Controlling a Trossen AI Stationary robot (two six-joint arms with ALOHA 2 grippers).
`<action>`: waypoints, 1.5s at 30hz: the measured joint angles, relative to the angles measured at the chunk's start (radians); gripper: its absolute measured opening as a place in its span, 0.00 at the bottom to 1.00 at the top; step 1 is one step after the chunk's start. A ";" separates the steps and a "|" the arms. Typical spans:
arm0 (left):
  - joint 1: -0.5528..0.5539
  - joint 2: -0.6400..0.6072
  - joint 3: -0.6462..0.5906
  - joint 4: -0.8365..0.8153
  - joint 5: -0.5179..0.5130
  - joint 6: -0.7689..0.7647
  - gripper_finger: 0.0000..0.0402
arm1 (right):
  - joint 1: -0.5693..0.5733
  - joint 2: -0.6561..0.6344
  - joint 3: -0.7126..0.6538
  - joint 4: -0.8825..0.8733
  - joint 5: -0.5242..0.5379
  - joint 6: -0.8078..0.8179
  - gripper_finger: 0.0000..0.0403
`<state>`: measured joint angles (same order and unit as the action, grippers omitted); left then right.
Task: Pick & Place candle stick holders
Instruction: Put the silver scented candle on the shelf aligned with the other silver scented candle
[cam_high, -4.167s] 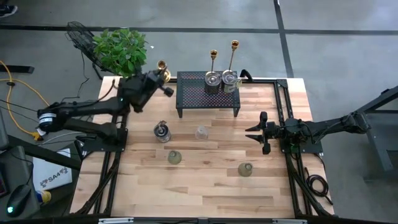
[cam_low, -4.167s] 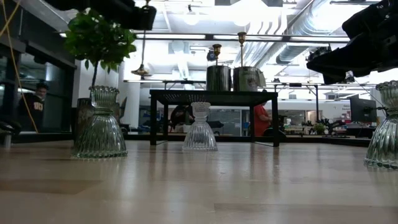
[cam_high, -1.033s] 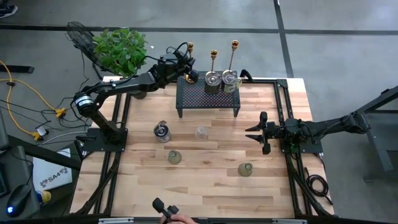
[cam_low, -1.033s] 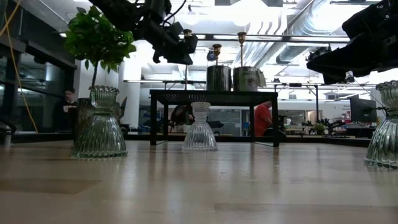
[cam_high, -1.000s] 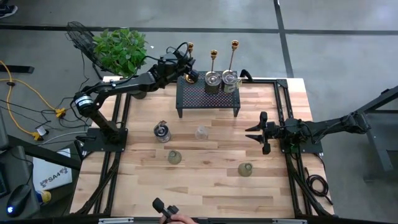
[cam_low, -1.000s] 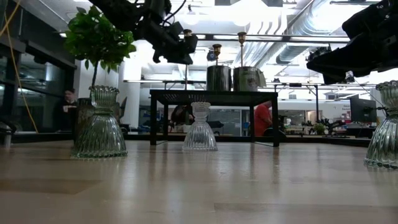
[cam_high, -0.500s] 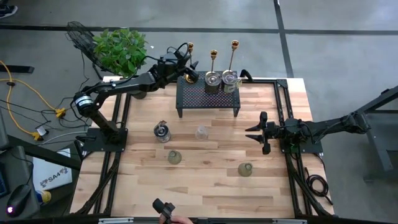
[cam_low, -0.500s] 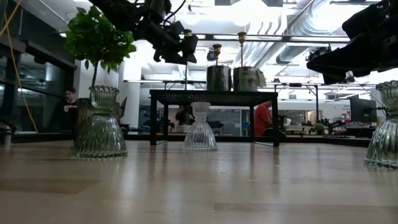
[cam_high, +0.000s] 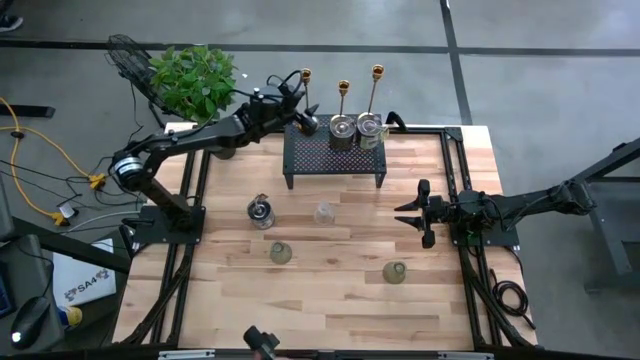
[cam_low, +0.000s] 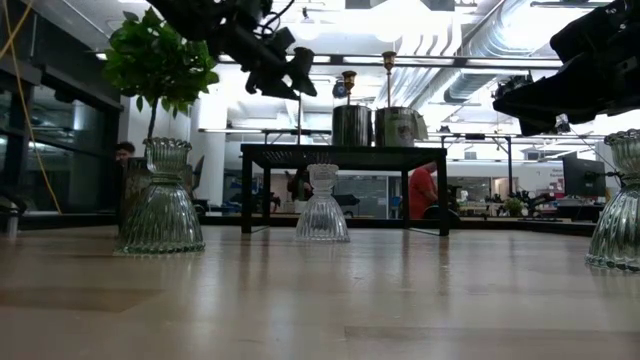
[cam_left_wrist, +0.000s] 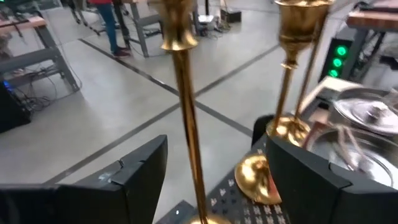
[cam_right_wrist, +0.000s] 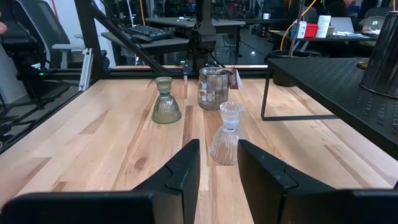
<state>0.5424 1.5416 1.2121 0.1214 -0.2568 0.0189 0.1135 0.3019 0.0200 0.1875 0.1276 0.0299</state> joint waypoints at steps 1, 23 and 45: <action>-0.004 -0.011 0.000 -0.017 0.005 0.003 0.66 | 0.000 0.000 0.000 0.000 0.000 0.000 0.25; -0.247 -0.194 0.000 -0.871 0.012 -0.317 0.66 | 0.000 0.000 0.000 0.000 0.000 0.000 0.25; -0.496 -0.189 -0.040 -1.301 0.136 -0.891 0.66 | 0.000 0.000 0.000 0.000 0.000 0.000 0.25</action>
<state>0.0461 1.3529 1.1720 -1.1793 -0.1211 -0.8722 0.1135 0.3019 0.0200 0.1875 0.1277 0.0297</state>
